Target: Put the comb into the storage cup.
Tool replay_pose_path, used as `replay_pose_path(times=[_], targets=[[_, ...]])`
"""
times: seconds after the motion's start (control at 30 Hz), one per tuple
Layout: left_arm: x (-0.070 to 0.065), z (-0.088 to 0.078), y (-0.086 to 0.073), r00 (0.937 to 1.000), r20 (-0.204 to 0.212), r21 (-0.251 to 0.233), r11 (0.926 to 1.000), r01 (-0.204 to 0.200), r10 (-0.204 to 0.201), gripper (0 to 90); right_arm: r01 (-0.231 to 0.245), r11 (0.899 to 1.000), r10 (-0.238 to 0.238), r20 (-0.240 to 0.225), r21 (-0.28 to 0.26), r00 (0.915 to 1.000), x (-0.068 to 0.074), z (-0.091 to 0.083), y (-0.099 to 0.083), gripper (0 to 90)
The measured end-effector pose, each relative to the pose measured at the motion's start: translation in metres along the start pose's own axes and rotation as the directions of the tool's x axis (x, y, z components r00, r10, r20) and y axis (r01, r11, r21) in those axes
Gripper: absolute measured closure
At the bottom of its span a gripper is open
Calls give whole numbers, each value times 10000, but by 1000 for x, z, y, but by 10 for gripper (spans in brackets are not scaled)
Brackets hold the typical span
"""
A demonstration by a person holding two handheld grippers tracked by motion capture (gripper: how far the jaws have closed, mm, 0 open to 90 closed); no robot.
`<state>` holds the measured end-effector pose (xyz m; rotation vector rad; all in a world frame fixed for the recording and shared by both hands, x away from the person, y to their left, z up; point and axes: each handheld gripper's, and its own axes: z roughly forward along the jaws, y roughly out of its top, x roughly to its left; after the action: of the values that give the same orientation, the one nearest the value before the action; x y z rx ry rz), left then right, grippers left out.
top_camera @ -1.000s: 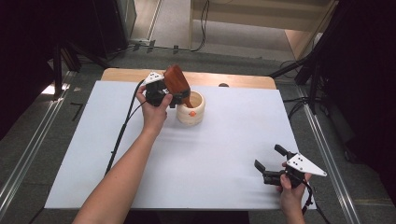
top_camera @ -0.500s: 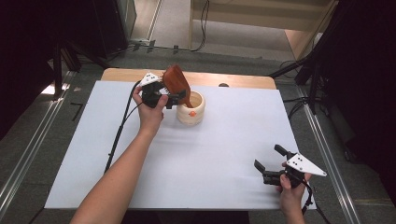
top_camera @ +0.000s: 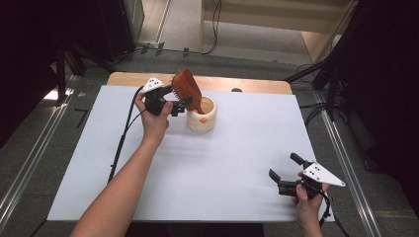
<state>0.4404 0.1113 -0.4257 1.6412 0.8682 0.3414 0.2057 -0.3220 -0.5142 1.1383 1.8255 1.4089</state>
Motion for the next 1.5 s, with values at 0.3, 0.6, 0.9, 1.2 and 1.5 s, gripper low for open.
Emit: replay_pose_path(times=[0.3,0.6,0.9,1.2,1.5], targets=[[-1,-13,-1,9998,15,-15,9998,-221,222,0,40,10000,-40,20,30,10000,0,0,0,0],[-4,-28,-3,9990,52,-84,9990,-439,439,0,42,10000,-42,44,28,10000,0,0,0,0],[-6,-44,-7,9983,90,-139,9982,-581,583,0,45,10000,-45,59,17,10000,0,0,0,0],[-10,-61,-9,9968,66,-324,9963,-796,799,1,38,10000,-38,72,19,10000,0,0,0,0],[-15,-79,-13,9948,14,-443,9939,-1014,1015,1,67,10000,-68,97,55,9999,1,0,0,0]])
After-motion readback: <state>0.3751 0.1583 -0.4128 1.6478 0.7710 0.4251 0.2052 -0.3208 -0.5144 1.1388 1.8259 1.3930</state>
